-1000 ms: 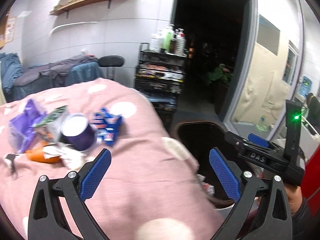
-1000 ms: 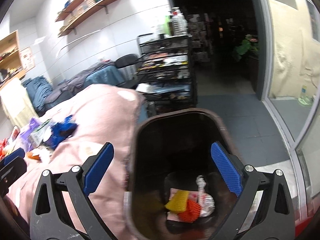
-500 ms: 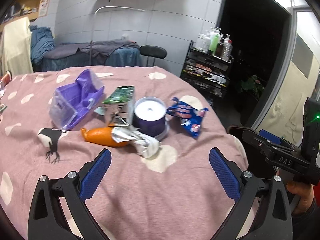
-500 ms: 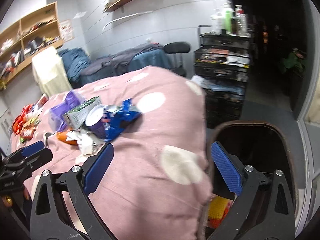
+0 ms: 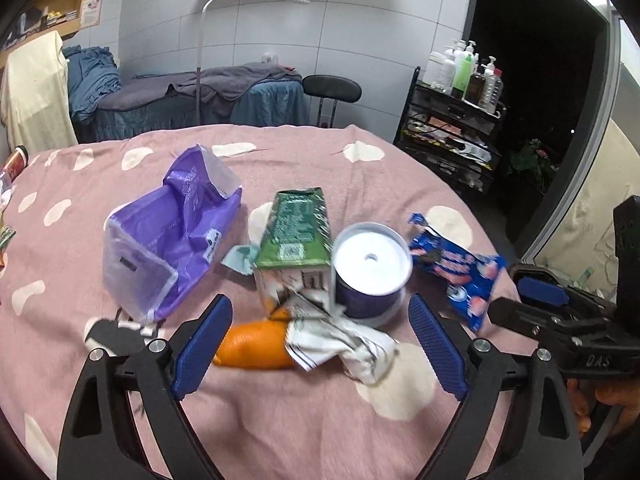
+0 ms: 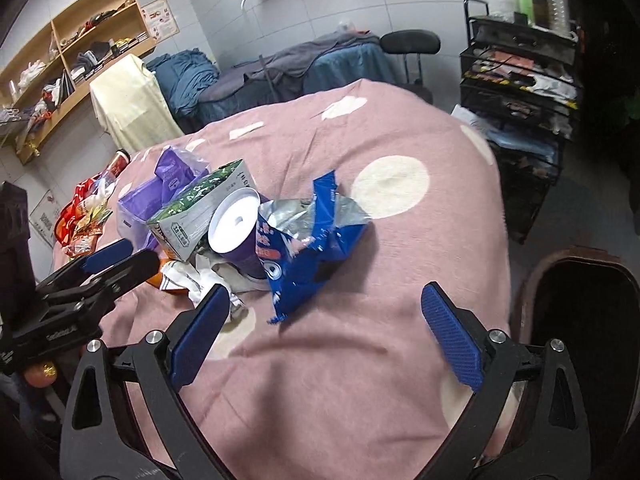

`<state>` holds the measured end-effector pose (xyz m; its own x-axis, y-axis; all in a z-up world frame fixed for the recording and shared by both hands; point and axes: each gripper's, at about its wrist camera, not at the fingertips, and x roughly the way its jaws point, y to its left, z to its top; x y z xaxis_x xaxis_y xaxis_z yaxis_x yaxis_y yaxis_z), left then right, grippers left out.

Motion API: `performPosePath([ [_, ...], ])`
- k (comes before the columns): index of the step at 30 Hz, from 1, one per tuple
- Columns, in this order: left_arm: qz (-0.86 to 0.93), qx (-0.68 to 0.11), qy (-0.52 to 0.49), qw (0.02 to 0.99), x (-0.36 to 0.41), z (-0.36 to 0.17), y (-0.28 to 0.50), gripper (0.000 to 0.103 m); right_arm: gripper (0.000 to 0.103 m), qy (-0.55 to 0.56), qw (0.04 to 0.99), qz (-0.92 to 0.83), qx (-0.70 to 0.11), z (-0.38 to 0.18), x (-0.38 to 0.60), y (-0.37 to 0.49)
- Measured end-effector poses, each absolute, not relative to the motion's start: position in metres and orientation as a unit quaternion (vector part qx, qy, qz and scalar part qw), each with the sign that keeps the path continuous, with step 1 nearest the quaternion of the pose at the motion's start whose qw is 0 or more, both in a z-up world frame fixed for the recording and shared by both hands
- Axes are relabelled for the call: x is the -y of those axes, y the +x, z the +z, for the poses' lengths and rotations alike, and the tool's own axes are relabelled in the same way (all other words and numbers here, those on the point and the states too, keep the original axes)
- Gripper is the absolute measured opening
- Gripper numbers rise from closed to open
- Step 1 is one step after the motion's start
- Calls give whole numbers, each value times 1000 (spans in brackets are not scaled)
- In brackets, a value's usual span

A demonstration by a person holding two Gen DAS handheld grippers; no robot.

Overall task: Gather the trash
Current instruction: 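Grasp the green carton with the left gripper while the right grasps the blue wrapper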

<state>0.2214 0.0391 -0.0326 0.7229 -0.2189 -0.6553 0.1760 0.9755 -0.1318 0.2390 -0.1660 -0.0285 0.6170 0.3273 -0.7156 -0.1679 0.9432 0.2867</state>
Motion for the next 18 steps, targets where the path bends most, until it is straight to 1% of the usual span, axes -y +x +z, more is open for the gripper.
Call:
performPosePath([
  [4, -90, -372, -21, 924, -41, -36, 246, 85, 87, 103, 880, 144, -440, -36, 155, 262],
  [5, -90, -375, -20, 922, -41, -36, 250, 83, 84, 104, 877, 144, -446, -38, 153, 266],
  [7, -91, -380, -18, 920, -41, -37, 257, 80, 82, 104, 874, 142, -453, -42, 149, 273],
  [8, -90, -383, -16, 919, -40, -38, 260, 75, 80, 103, 874, 140, -453, -42, 148, 275],
  [9, -90, -387, -15, 918, -40, -40, 263, 68, 75, 104, 875, 139, -453, -42, 148, 277],
  [10, -89, -390, -15, 916, -40, -41, 265, 64, 70, 105, 873, 141, -454, -43, 147, 279],
  [11, -90, -393, -17, 915, -40, -43, 266, 54, 60, 106, 871, 143, -458, -44, 147, 281],
  [12, -92, -395, -20, 914, -40, -44, 266, 49, 49, 106, 868, 148, -463, -46, 146, 283],
  [15, -91, -388, -24, 917, -41, -44, 262, 49, 34, 110, 866, 157, -461, -48, 146, 281],
  [18, -94, -380, -31, 920, -43, -42, 257, 49, 28, 111, 871, 161, -451, -46, 148, 277],
])
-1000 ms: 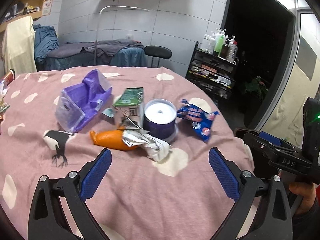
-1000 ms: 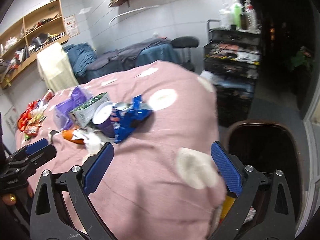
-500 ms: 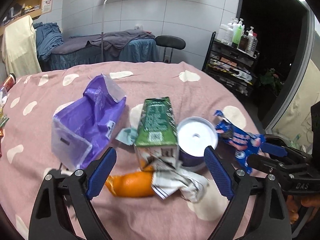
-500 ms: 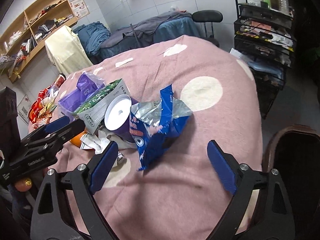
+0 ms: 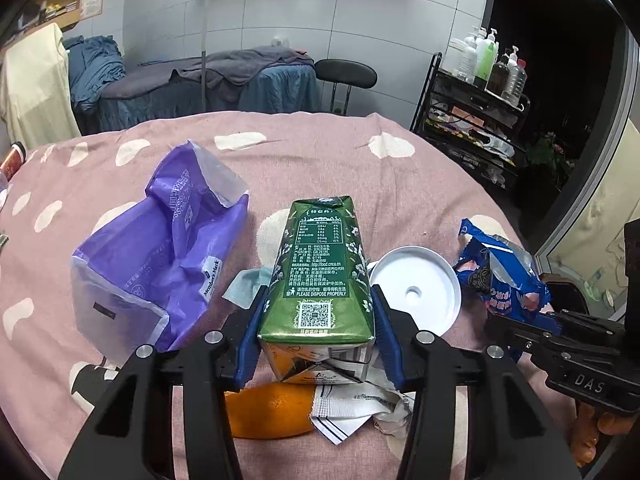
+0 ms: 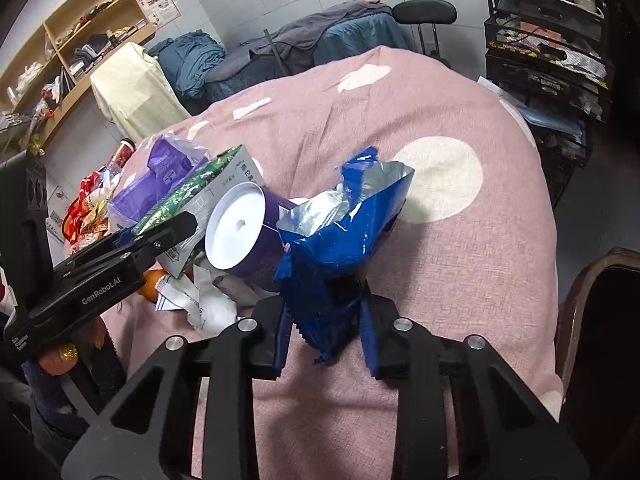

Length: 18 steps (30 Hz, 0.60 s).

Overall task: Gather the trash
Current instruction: 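Grasp the green carton with the left gripper while the right grasps the blue wrapper, then carry the carton and wrapper over the bin and open both grippers to drop them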

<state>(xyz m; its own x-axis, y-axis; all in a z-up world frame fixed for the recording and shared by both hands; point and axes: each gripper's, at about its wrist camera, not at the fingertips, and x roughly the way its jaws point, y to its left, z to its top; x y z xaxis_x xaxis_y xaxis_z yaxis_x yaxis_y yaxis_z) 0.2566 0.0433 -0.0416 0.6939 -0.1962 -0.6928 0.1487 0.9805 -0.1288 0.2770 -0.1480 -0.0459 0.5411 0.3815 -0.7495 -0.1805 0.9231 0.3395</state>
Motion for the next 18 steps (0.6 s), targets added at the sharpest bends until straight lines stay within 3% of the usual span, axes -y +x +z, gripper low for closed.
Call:
performPosePath([
  [18, -103, -294, -80, 947, -43, 4, 194, 48, 24, 103, 915, 145, -363, -3, 176, 211],
])
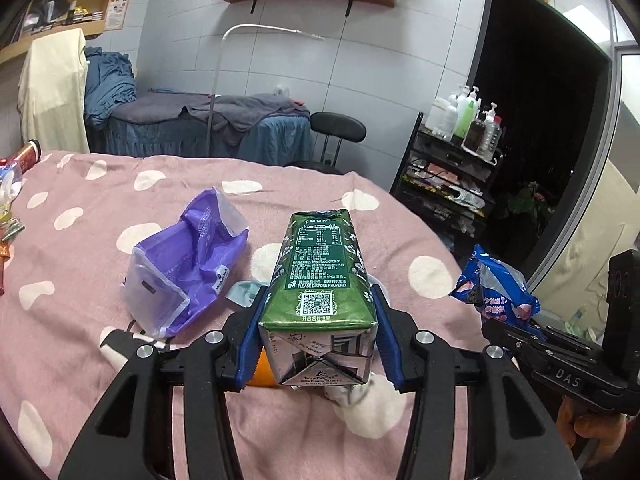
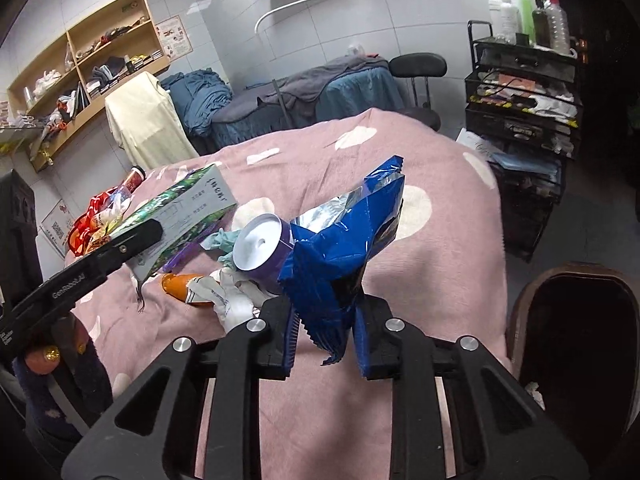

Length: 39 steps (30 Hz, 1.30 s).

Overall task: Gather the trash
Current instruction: 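Carry the carton and wrapper over the bin and open both grippers to drop them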

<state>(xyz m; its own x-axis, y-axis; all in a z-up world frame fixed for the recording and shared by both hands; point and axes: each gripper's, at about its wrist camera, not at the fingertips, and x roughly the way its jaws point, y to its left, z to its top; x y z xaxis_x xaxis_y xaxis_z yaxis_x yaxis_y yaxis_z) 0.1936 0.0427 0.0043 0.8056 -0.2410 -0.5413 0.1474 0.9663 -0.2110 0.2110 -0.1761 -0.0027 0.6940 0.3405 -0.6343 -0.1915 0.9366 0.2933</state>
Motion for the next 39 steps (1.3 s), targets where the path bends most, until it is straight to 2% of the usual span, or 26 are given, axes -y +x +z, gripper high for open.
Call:
performPosePath([
  [20, -186, -275, -82, 940, 18, 16, 140, 48, 24, 146, 926, 53, -344, -6, 266, 132],
  [31, -241, -284, -62, 926, 67, 10, 130, 49, 24, 171, 909, -29, -378, -42, 322, 116],
  [39, -268, -296, -52, 915, 90, 3, 125, 49, 24, 171, 882, -75, -432, -81, 347, 123],
])
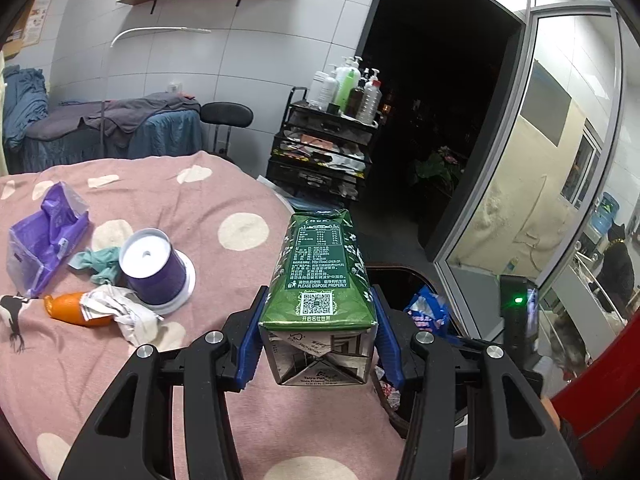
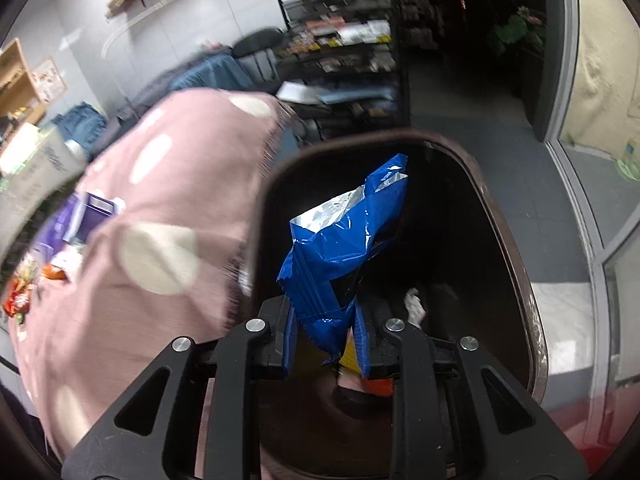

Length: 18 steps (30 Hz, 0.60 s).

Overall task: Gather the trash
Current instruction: 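Carry the carton and wrapper over the bin and open both grippers to drop them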

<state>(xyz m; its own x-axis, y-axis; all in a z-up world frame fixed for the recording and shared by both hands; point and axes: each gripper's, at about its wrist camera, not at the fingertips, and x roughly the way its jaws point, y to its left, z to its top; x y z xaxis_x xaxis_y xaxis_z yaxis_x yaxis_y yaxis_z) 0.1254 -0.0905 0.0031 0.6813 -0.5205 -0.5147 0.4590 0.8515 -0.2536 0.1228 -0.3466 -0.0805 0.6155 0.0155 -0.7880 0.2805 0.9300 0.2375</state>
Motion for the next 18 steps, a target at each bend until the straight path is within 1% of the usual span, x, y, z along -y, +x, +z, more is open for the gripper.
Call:
performPosePath([
  [3, -275, -301, -49, 912, 96, 0, 124, 49, 24, 164, 870, -86, -456, -96, 350, 127],
  [4, -277, -303, -49, 911, 98, -1, 124, 49, 26, 166, 866, -90, -464, -102, 352, 128],
  [5, -279, -305, -49, 909, 99, -2, 124, 49, 31, 165, 863, -91, -468, -105, 352, 129],
  [6, -281, -306, -48, 908, 101, -3, 124, 49, 41, 163, 860, -92, -474, -109, 352, 129],
  [7, -283, -307, -47, 907, 102, -4, 124, 49, 48, 161, 856, -98, -481, -112, 352, 130],
  [8, -284, -308, -45, 907, 104, -5, 123, 49, 60, 163, 856, -102, -480, -114, 352, 129],
  [9, -285, -309, -44, 906, 105, -6, 123, 49, 64, 166, 856, -102, -480, -114, 352, 128],
  [10, -286, -309, -43, 906, 107, -6, 122, 49, 65, 169, 855, -98, -480, -115, 352, 127],
  [12, -290, -312, -41, 904, 110, -8, 121, 49, 73, 172, 856, -97, -479, -116, 352, 124],
  [18, -300, -321, -37, 898, 121, -13, 121, 49, 81, 183, 866, -103, -455, -107, 352, 108],
])
